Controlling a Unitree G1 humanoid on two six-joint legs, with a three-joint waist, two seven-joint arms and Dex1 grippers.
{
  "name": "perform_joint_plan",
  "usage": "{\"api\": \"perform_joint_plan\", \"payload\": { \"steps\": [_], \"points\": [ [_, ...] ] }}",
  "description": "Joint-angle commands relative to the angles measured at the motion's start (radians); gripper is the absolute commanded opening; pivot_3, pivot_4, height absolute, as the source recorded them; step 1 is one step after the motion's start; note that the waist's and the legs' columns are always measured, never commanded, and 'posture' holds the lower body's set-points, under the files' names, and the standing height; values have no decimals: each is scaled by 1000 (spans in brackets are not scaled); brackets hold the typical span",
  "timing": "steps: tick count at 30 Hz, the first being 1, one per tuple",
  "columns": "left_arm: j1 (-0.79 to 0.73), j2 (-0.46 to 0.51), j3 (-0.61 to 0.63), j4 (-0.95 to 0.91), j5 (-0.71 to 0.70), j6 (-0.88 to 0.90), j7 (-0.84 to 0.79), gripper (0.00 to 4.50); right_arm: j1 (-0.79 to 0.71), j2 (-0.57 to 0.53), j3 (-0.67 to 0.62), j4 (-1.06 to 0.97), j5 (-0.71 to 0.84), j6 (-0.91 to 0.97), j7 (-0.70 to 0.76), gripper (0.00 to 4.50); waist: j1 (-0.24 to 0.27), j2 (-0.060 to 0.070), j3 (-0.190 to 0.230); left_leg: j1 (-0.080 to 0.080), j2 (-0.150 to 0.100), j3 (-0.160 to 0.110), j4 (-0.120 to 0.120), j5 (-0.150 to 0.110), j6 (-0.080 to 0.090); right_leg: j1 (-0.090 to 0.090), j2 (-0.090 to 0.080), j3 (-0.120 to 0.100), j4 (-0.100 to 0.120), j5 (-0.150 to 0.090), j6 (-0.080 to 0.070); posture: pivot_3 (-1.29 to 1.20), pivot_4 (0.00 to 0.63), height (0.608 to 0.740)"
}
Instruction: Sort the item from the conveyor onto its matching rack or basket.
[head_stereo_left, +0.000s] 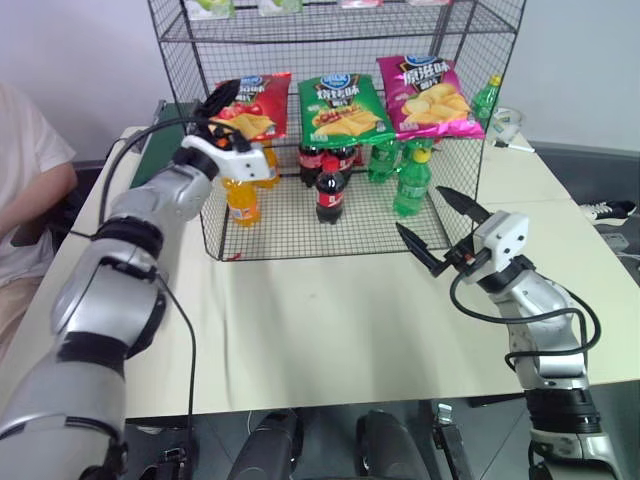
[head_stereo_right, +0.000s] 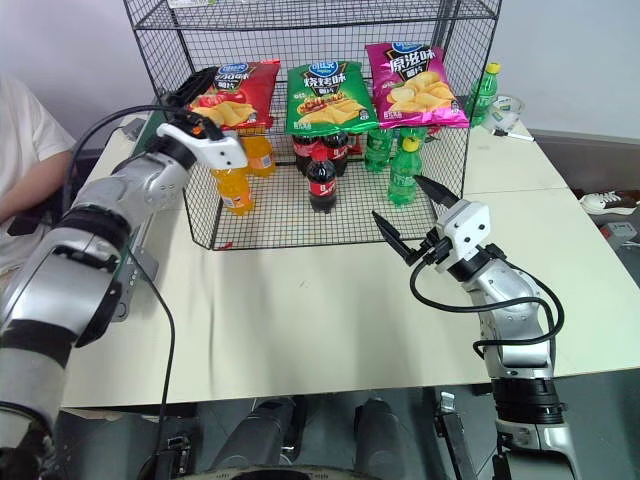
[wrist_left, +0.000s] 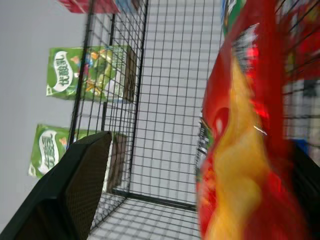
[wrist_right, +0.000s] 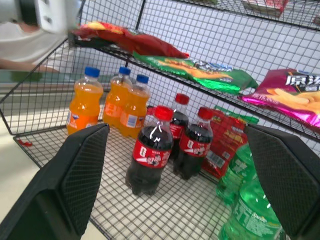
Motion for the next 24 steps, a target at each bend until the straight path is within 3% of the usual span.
{"api": "perform_joint_plan", "payload": {
  "steps": [1,4,9,11,14,17,24],
  "points": [
    [110,69,84,-185,-125,-63,-105,4415,-8,-20,-18,-26,13,-16,13,4500,2,0,0,0,0,0,0,0,0,0,0,0,0,0,0,0,150,740],
    [251,114,162,-326,-297,-111,-256,4415,-14,-25,-22,-15,17,-19,25,4500,3,0,0,0,0,0,1,0,0,0,0,0,0,0,0,0,150,740],
    [548,169,331,-607,-824,-18,-628,4415,-15,-58,-43,10,30,-25,65,4500,2,1,0,0,0,0,1,0,0,0,-1,1,0,0,-1,0,150,740],
    [673,178,414,-731,-1072,165,-784,4415,-16,-78,-54,19,42,-20,89,4500,1,2,-1,0,1,0,0,0,0,0,-1,1,0,0,-1,0,150,740],
    [802,188,579,-904,-1432,556,-891,4415,-13,-125,-76,24,75,-4,140,4500,-1,2,-1,0,1,-1,0,0,0,0,-3,2,0,0,-2,0,150,740],
    [890,246,658,-969,-1503,752,-965,4415,9,-181,-100,9,125,37,204,4500,4,2,-1,0,1,-1,1,0,0,1,-2,2,0,0,-2,0,150,740],
    [1204,260,833,-1042,-1439,783,-1098,4415,187,-362,-189,-66,269,192,400,4500,8,3,-1,1,1,1,-1,-2,2,2,-5,3,-3,-2,-5,0,150,740]
  ]
}}
